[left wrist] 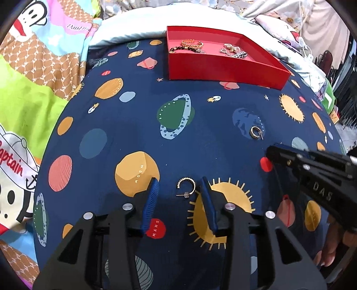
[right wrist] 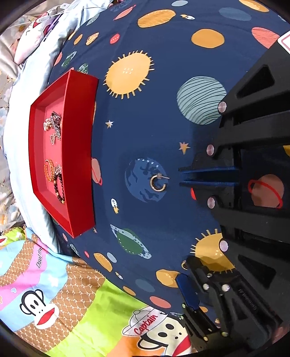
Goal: Organize jewelry
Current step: 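Lift the hoop earrings off the bedspread with both grippers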
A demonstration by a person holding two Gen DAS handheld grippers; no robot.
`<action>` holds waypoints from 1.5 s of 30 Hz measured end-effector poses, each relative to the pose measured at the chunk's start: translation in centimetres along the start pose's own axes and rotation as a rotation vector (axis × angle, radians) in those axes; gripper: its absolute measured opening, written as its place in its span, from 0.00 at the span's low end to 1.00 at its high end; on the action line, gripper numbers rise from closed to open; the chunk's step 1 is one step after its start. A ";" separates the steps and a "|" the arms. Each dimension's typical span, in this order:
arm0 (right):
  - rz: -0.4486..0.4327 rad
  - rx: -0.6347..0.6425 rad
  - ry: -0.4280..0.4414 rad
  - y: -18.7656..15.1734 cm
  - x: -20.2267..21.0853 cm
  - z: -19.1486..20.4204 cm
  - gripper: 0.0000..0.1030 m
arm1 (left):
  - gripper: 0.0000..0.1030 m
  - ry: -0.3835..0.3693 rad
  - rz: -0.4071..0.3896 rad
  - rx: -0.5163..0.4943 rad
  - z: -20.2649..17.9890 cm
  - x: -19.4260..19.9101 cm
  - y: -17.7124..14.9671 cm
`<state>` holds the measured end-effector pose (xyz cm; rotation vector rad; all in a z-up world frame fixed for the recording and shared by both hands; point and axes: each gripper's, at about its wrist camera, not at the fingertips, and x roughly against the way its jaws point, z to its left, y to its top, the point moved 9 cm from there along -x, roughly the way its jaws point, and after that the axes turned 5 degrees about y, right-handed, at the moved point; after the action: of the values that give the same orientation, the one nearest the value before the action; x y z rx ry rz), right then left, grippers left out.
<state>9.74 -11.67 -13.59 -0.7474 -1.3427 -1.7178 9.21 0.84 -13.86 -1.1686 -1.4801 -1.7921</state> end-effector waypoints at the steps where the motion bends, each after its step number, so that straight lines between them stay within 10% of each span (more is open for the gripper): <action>1: -0.002 0.004 0.000 0.2 -0.1 0.1 0.10 | 0.35 0.006 -0.004 -0.007 -0.1 0.0 0.0; 14: -0.010 0.046 -0.018 2.4 -1.9 1.3 0.17 | 0.17 -0.007 -0.014 0.006 0.6 0.1 -0.1; 45: -0.092 -0.062 0.011 0.6 5.1 -1.7 0.15 | 0.16 -0.085 -0.011 0.044 -0.3 3.3 0.2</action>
<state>7.78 -14.62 -9.51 -0.7196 -1.3397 -1.8408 7.72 0.88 -10.89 -1.2314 -1.5686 -1.7273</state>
